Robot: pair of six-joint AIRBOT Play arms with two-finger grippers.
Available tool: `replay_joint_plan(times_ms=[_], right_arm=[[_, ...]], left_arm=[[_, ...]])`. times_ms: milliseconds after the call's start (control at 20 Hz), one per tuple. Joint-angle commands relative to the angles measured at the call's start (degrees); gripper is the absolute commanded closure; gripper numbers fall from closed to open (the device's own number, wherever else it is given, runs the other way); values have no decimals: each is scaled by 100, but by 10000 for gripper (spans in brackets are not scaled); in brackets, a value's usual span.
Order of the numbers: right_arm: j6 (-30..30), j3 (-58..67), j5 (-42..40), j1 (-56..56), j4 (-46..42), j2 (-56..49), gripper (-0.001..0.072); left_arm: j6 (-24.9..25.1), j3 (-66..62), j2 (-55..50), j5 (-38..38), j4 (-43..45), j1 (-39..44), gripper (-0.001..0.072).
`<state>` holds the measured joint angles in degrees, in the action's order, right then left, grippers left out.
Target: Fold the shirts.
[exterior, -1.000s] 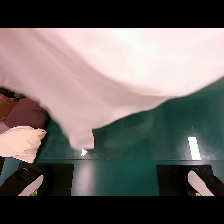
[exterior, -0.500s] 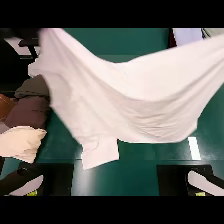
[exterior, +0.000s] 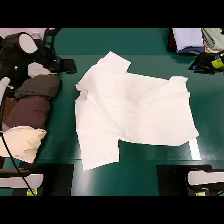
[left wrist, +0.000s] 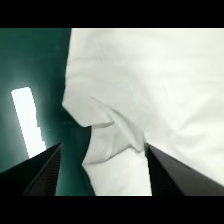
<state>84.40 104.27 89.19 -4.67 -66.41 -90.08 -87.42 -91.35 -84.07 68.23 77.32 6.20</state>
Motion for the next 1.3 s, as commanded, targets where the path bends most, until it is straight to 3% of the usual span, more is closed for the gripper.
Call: replay_joint_plan(times_ms=[0,150,450,700,1000,1100,1150,1250], right_arm=[[-243,-258,459,-186,240,74,301],[-306,-1602,146,-437,240,944,301],[-308,-3613,-304,-758,240,2293,302],[-306,-4011,-385,-756,240,2693,302],[-306,-4009,-354,-756,240,2769,302],[-308,-4011,-297,-758,197,2769,302],[-365,-4013,-249,-769,138,2769,302],[-380,-4175,-79,-964,-37,2806,301]], left_arm=[[164,378,334,831,-39,-503,111],[190,1974,1167,562,-151,-588,111],[391,5040,1974,-96,-1482,-568,111],[492,5595,1967,-1029,-2020,127,112],[490,5593,1921,-1132,-2094,632,126],[496,5541,1921,-1113,-2068,625,625],[494,5445,1939,-1058,-2011,625,682],[470,5110,2140,-894,-1674,625,684]])
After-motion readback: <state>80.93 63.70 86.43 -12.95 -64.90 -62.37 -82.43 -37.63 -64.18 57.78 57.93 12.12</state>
